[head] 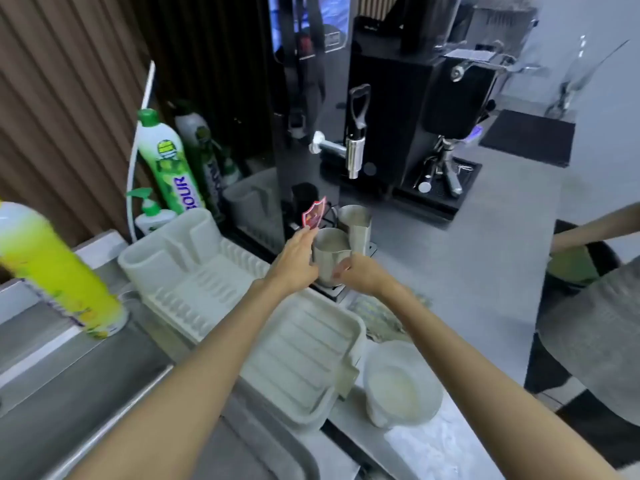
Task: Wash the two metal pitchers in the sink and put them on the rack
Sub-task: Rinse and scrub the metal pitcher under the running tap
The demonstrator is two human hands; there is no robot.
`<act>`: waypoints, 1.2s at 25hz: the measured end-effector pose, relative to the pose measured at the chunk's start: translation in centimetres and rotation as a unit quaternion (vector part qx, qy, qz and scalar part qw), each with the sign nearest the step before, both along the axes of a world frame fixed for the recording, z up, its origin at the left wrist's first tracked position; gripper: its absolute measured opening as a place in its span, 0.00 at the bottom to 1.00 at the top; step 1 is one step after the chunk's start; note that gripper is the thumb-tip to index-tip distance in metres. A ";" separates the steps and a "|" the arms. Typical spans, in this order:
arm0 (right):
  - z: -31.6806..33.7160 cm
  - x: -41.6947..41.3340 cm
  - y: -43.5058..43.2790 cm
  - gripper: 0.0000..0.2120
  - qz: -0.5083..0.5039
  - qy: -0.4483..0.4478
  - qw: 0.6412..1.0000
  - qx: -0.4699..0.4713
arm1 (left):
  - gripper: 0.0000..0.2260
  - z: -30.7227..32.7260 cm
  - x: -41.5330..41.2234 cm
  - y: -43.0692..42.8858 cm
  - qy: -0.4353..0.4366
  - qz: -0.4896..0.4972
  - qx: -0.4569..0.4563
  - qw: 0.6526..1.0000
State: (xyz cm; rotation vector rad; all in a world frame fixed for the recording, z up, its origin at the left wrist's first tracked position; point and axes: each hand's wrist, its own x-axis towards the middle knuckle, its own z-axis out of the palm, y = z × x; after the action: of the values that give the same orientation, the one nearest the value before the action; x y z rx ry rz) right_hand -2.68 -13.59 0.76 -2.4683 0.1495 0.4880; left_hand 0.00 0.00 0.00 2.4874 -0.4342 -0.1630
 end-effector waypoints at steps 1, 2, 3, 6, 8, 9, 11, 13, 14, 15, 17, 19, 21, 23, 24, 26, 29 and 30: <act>-0.4 0.2 -0.5 0.16 -0.014 0.008 1.000 0.026 | 0.34 -0.3 1.1 -0.4 0.006 -0.004 0.018 1.000; -0.8 0.3 -1.0 0.16 -0.027 0.020 0.997 0.063 | 0.37 -0.5 1.9 -0.5 0.014 -0.018 0.045 0.999; -1.3 0.3 -1.4 0.16 -0.045 0.032 0.992 0.115 | 0.38 -0.8 2.6 -0.6 0.025 -0.036 0.091 0.995; -1.7 -0.2 -1.7 0.14 -0.096 0.081 0.956 0.266 | 0.35 -0.8 2.7 -1.2 0.026 -0.052 0.145 0.988; -1.7 -0.5 -1.7 0.15 -0.119 0.098 0.938 0.311 | 0.27 -0.3 1.8 -1.6 -0.010 0.025 0.144 0.989; -1.9 -0.5 -1.6 0.14 -0.127 0.106 0.934 0.318 | 0.23 0.0 1.2 -1.8 -0.020 0.074 0.150 0.986; -2.0 -0.3 -1.3 0.14 -0.149 0.128 0.924 0.329 | 0.13 0.7 0.2 -1.9 0.033 0.156 0.079 0.984; -1.8 -0.3 -0.7 0.12 -0.170 0.140 0.914 0.340 | 0.02 0.9 -0.6 -1.7 0.178 0.185 -0.116 0.959; -1.9 -0.3 -0.2 0.12 -0.182 0.133 0.910 0.348 | 0.04 0.9 -1.1 -1.6 0.247 0.182 -0.210 0.928; -2.0 -0.3 0.2 0.12 -0.200 0.115 0.905 0.356 | 0.07 0.9 -1.6 -1.4 0.295 0.181 -0.279 0.896; -2.7 -0.4 1.3 0.11 -0.242 0.046 0.901 0.357 | 0.17 0.2 -2.3 -0.8 0.301 0.187 -0.297 0.887; -3.4 -0.4 1.6 0.07 -0.283 -0.047 0.904 0.317 | 0.19 -0.3 -2.8 0.0 0.264 0.181 -0.262 0.910; -3.8 -0.4 1.1 0.06 -0.315 -0.095 0.895 0.300 | 0.21 -0.7 -2.9 0.7 0.253 0.171 -0.265 0.915; -3.8 -0.4 0.4 0.10 -0.309 -0.090 0.882 0.343 | 0.29 -0.9 -3.0 1.5 0.247 0.154 -0.283 0.914; -3.4 -0.7 0.1 0.12 -0.285 -0.085 0.883 0.364 | 0.33 -0.8 -3.2 1.7 0.240 0.142 -0.289 0.916; -1.7 -1.5 0.1 0.12 -0.197 -0.086 0.902 0.373 | 0.38 -0.3 -3.6 2.4 0.220 0.126 -0.314 0.915; 1.8 -2.4 1.3 0.10 -0.082 -0.062 0.909 0.403 | 0.38 0.5 -5.4 4.7 0.147 0.145 -0.354 0.912; 2.7 -2.6 2.1 0.09 -0.058 -0.053 0.908 0.412 | 0.37 0.7 -6.4 5.9 0.122 0.161 -0.362 0.910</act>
State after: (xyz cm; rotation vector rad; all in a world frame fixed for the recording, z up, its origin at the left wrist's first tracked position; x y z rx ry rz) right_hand -5.25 -11.49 3.49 -1.6363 0.0296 0.2777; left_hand -6.40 5.88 0.69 1.7388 0.0383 -0.1430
